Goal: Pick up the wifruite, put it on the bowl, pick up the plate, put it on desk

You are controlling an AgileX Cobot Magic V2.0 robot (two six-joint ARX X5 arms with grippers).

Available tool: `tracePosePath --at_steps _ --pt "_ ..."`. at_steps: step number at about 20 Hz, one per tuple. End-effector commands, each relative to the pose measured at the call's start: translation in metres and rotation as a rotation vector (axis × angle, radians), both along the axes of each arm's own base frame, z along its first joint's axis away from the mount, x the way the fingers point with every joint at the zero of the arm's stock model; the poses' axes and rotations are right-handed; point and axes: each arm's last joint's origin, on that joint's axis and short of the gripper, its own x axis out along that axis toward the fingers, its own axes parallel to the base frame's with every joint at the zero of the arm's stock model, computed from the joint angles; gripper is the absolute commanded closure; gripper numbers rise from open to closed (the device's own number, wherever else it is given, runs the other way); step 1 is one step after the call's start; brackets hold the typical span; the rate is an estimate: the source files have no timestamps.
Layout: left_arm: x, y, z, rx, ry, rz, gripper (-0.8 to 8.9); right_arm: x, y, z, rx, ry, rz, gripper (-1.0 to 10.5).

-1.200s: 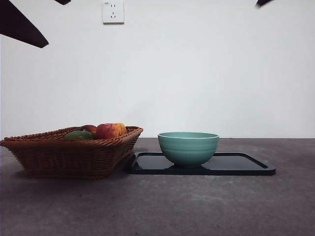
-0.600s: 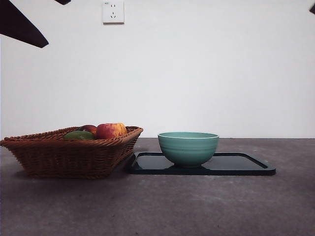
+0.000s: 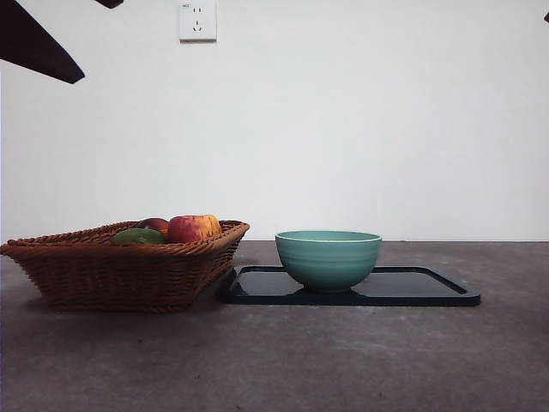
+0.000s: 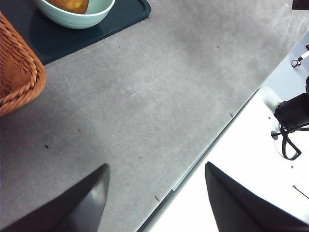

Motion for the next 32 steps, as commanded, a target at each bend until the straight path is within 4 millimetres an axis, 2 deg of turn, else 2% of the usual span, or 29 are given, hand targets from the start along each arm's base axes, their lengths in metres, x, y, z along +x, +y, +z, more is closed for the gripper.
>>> tracePosePath --at_steps 1,12,16,21,27,30,32 --pt "0.000 -0.002 0.001 -0.002 -0.013 -0.018 5.01 0.001 0.001 0.003 0.004 -0.014 0.012 7.1" --pt "0.003 -0.004 0.003 -0.025 -0.008 0.000 4.98 0.001 0.001 0.003 0.005 -0.015 0.012 7.1" --pt "0.015 -0.013 0.010 -0.010 -0.010 0.009 4.61 0.001 0.001 0.003 0.005 -0.015 0.012 7.1" --pt "0.054 -0.043 0.023 0.019 -0.061 -0.018 4.61 0.001 0.001 0.003 0.004 -0.013 0.012 7.1" --pt "0.120 -0.094 0.039 0.089 -0.142 -0.066 4.61 -0.001 0.000 0.001 -0.010 0.013 0.013 7.1" --pt "0.154 -0.118 0.037 0.152 -0.193 -0.051 4.61 -0.002 0.000 0.000 -0.015 0.023 0.014 7.1" --pt "0.176 -0.133 0.029 0.174 -0.200 -0.067 4.62 -0.002 0.000 -0.001 -0.019 0.032 0.014 7.1"
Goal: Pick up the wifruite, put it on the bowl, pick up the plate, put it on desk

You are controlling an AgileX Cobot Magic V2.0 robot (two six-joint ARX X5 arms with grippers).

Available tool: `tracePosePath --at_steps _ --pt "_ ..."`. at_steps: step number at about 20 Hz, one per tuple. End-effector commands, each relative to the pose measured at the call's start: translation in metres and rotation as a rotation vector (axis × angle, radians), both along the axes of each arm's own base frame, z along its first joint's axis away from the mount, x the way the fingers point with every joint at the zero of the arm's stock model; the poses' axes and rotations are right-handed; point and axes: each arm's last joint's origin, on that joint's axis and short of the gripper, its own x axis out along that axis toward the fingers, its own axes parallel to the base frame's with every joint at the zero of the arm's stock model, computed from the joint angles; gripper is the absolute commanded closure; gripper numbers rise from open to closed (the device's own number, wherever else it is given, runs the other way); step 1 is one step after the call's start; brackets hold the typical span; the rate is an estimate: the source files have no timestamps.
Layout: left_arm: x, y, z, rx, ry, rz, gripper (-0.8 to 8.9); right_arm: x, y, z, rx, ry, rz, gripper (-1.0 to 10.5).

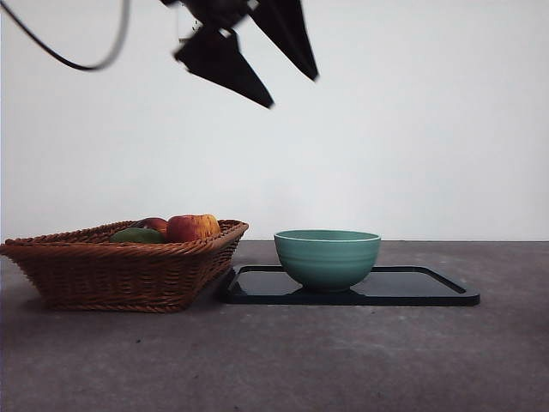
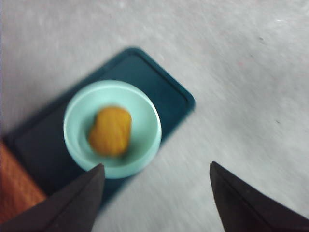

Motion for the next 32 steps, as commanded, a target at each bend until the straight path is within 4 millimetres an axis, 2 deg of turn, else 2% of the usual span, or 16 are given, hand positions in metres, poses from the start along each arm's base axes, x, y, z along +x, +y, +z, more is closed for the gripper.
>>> tracePosePath --at_steps 1,5,8,11,15,19,32 --pt "0.024 -0.019 -0.010 0.037 -0.031 -0.040 4.61 0.000 0.001 0.002 -0.002 -0.001 0.013 7.1" --pt "0.057 -0.043 -0.042 0.098 -0.026 -0.084 4.63 0.000 0.001 0.001 -0.006 0.005 0.012 7.1" --pt "0.075 -0.057 -0.069 0.147 -0.016 -0.116 4.66 -0.001 0.000 0.000 -0.013 0.018 0.012 7.1" --pt "0.085 -0.064 -0.096 0.196 -0.020 -0.136 4.66 -0.003 -0.001 -0.002 -0.026 0.038 0.013 7.1" --pt "0.091 -0.067 -0.116 0.247 -0.035 -0.168 4.66 -0.003 -0.001 -0.002 -0.029 0.043 0.013 7.1" --pt "0.093 -0.070 -0.127 0.267 -0.039 -0.188 4.66 -0.003 -0.001 -0.003 -0.033 0.052 0.012 7.1" --pt "0.094 -0.072 -0.129 0.274 -0.065 -0.214 4.66 -0.004 -0.002 -0.003 -0.035 0.066 0.007 7.1"
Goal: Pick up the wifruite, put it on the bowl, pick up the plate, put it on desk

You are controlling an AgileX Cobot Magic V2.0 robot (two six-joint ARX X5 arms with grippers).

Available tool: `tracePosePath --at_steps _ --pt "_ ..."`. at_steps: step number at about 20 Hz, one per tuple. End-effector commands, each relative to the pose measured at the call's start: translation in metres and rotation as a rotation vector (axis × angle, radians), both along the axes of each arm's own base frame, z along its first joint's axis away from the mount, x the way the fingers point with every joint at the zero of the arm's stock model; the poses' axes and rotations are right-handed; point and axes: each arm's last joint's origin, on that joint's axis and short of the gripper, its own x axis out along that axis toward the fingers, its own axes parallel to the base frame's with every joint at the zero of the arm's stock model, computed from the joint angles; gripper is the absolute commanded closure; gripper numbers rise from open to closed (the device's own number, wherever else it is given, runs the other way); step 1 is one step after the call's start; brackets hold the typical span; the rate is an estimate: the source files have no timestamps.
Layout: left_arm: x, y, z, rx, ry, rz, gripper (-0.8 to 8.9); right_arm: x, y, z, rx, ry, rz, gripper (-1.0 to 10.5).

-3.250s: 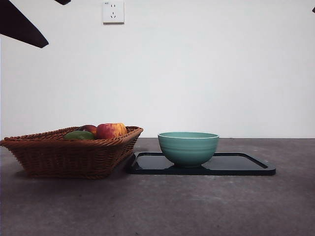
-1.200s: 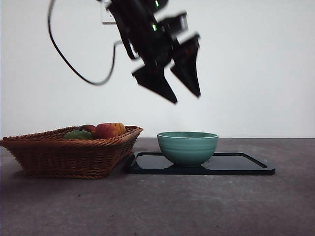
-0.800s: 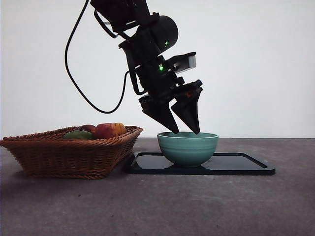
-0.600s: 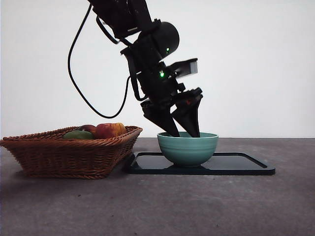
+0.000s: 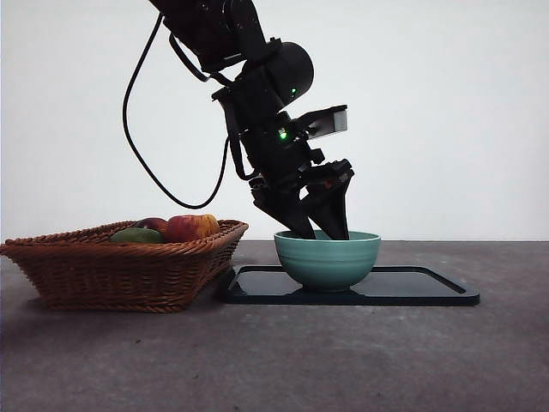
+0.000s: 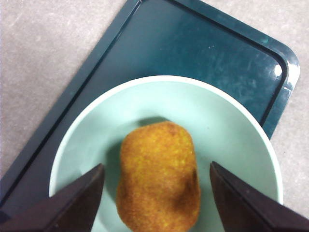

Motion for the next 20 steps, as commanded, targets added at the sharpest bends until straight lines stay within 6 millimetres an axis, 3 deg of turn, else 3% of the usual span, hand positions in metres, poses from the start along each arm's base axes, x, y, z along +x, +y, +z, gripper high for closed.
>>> tracePosePath --at_steps 1,9,10,12,15,17,20 --pt "0.003 -0.008 -0.006 0.008 -0.011 -0.024 4.66 0.000 0.001 0.002 0.005 -0.005 0.008 7.1" --pt "0.000 -0.014 -0.017 0.027 0.010 -0.041 4.71 0.000 0.001 0.002 0.006 -0.006 0.008 7.1" --pt "0.000 -0.014 -0.017 0.025 0.007 -0.041 4.89 0.000 0.001 0.002 0.006 -0.005 0.008 7.1" --pt "0.000 -0.014 -0.016 0.022 0.002 -0.040 6.16 0.000 0.001 0.002 0.006 -0.005 0.008 7.1" --pt "0.000 -0.015 -0.016 0.017 0.008 -0.030 6.41 0.000 0.001 0.002 0.005 -0.006 0.008 7.1" --pt "0.002 -0.014 -0.010 -0.002 0.015 0.002 6.40 0.000 0.001 0.002 0.005 -0.006 0.007 7.1" --pt "0.007 -0.009 0.015 -0.075 0.003 0.078 6.36 0.000 0.001 0.003 0.005 -0.007 0.007 7.1"
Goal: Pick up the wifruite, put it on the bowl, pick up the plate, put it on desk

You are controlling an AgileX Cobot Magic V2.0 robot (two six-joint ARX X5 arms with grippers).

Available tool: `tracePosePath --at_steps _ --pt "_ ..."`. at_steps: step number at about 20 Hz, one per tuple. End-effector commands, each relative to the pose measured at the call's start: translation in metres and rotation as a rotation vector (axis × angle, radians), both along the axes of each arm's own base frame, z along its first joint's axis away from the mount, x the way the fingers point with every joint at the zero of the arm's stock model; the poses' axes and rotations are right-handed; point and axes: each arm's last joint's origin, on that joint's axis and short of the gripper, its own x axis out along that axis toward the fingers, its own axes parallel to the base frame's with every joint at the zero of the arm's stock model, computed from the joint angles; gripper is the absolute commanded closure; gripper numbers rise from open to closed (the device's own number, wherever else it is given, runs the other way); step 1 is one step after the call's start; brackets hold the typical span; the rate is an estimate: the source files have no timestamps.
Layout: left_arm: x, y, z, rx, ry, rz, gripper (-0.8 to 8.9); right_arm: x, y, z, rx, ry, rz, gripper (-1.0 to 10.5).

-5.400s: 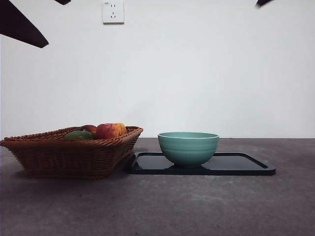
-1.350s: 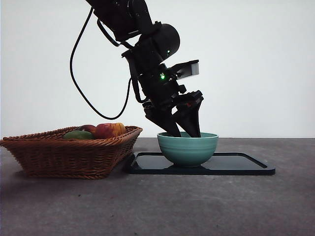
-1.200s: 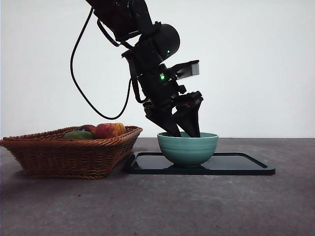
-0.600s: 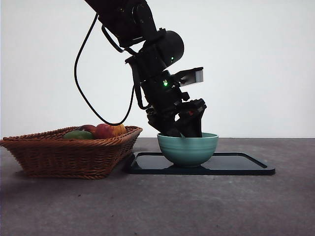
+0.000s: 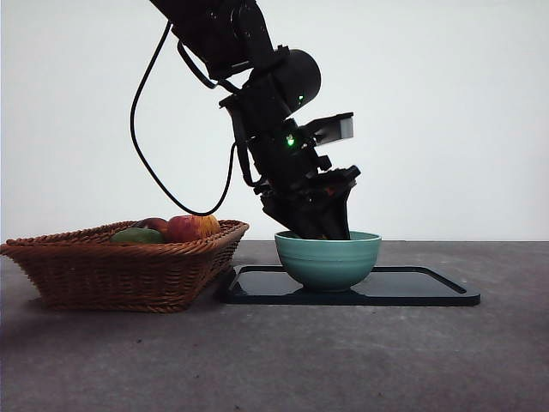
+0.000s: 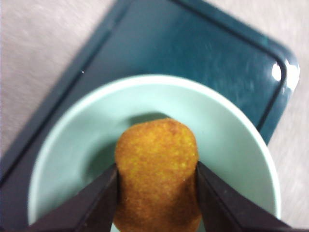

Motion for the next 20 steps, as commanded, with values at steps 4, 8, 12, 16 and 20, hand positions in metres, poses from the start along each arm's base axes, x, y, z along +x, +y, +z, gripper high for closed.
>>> tracePosePath --at_steps 4,8,12,16,20 --pt "-0.006 0.014 0.082 -0.210 -0.046 0.179 6.35 0.000 0.001 0.003 0.004 -0.011 0.007 7.1" --pt "-0.042 0.052 0.164 -0.368 -0.051 0.311 6.35 0.000 0.001 0.003 0.006 -0.014 0.007 7.1" --pt "-0.086 0.097 0.216 -0.342 -0.107 0.461 6.35 0.001 0.001 0.004 0.012 -0.025 0.006 7.1" --pt "-0.114 0.131 0.238 -0.296 -0.155 0.623 6.35 0.002 0.002 0.004 0.016 -0.035 0.008 7.1" --pt "-0.129 0.155 0.223 -0.257 -0.128 0.721 6.35 0.002 0.002 0.005 0.016 -0.036 0.009 7.1"
